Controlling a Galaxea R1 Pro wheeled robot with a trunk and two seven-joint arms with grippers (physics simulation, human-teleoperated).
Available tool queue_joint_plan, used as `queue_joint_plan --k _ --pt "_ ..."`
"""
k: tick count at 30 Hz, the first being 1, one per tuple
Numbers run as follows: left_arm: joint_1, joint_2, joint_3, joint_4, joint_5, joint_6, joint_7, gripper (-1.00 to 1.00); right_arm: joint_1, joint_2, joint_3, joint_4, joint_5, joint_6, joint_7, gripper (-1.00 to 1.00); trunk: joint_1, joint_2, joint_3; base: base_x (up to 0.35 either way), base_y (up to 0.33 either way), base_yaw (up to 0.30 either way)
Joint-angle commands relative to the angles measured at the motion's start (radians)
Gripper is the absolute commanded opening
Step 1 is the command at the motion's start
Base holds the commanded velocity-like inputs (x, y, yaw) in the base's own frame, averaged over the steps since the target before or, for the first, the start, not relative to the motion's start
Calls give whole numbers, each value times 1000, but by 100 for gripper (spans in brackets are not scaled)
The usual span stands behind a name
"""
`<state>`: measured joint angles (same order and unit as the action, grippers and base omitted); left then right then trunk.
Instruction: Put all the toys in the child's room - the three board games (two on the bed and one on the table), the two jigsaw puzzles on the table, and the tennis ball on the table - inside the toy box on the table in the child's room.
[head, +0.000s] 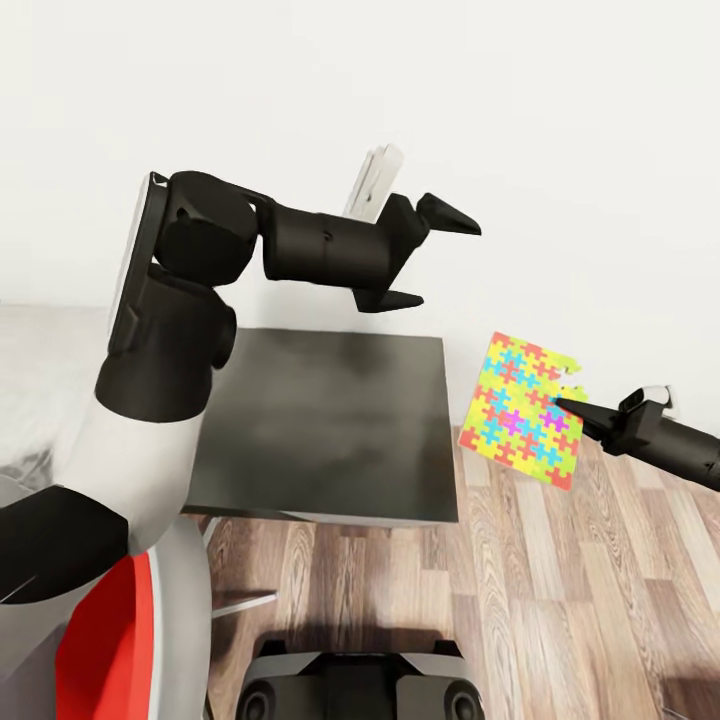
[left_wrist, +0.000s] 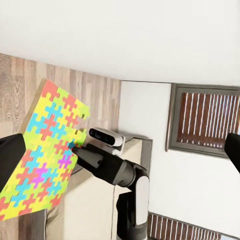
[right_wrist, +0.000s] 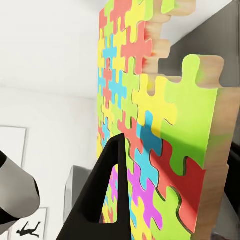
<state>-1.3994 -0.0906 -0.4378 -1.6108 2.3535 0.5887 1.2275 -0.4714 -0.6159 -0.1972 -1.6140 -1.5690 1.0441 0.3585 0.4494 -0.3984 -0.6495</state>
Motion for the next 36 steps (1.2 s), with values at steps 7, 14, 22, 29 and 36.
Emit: queue_joint_plan --k 7,14,22,29,36 --pt "6 4 13 0 3 29 3 100 -1 -2 -4 0 10 3 -4 -100 1 -2 10 0 0 0" --pt "11 6 25 0 3 37 2 100 -1 -1 -5 0 10 3 -11 -100 1 -2 21 0 0 0" --pt "52 25 31 1 3 40 2 100 -7 -1 3 0 11 3 -14 -100 1 -2 34 0 0 0" --pt "113 84 83 1 3 48 -4 100 -10 -2 29 0 11 3 -19 -100 1 -2 46 0 0 -1" --pt "162 116 135 2 3 98 -43 100 -11 -3 42 0 11 3 -20 -100 1 -2 57 0 0 -33"
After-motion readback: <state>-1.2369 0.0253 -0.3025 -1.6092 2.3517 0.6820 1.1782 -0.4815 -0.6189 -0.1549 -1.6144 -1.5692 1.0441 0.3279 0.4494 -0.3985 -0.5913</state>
